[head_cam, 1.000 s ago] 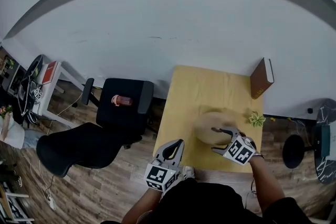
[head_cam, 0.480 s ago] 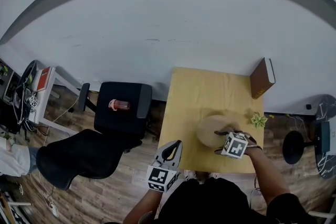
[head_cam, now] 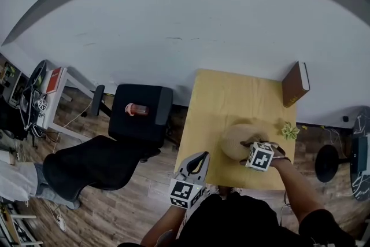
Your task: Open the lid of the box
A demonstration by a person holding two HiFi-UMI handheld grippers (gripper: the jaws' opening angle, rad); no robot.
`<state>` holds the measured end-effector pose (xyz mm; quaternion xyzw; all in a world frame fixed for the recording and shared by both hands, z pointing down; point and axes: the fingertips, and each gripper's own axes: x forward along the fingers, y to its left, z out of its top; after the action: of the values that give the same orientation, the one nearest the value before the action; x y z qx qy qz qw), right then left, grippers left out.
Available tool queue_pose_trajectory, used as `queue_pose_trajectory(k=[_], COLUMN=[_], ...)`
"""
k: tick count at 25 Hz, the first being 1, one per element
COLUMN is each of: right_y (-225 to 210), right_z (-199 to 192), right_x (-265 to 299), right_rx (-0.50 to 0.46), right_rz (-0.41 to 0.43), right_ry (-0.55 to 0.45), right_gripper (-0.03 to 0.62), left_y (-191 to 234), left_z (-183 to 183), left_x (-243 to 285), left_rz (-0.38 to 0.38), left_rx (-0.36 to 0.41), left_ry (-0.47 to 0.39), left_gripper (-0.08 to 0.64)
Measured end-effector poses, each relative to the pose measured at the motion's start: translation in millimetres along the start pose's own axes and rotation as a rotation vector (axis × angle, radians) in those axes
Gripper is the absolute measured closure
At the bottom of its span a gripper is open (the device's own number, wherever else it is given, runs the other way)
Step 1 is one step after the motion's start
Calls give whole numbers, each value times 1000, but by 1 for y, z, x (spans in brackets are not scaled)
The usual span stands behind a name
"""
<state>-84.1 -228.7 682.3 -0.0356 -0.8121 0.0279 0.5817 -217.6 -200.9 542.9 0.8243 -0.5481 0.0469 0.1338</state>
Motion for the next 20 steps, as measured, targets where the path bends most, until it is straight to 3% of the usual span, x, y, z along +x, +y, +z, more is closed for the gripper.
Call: queue_pose_trajectory(k=[12, 20], right_y=[5, 13], right_z=[0, -28], right_x=[-29, -59], right_rx=[10, 27], right_rz=[-80, -157], right_ry=[-62, -53], right_gripper=[290, 290], left_y=[-25, -48], left_z=[6, 9], left_x=[7, 25], left_rz=[-12, -66], left_rx=[21, 35], left_ry=[11, 26], left_gripper=[541, 541])
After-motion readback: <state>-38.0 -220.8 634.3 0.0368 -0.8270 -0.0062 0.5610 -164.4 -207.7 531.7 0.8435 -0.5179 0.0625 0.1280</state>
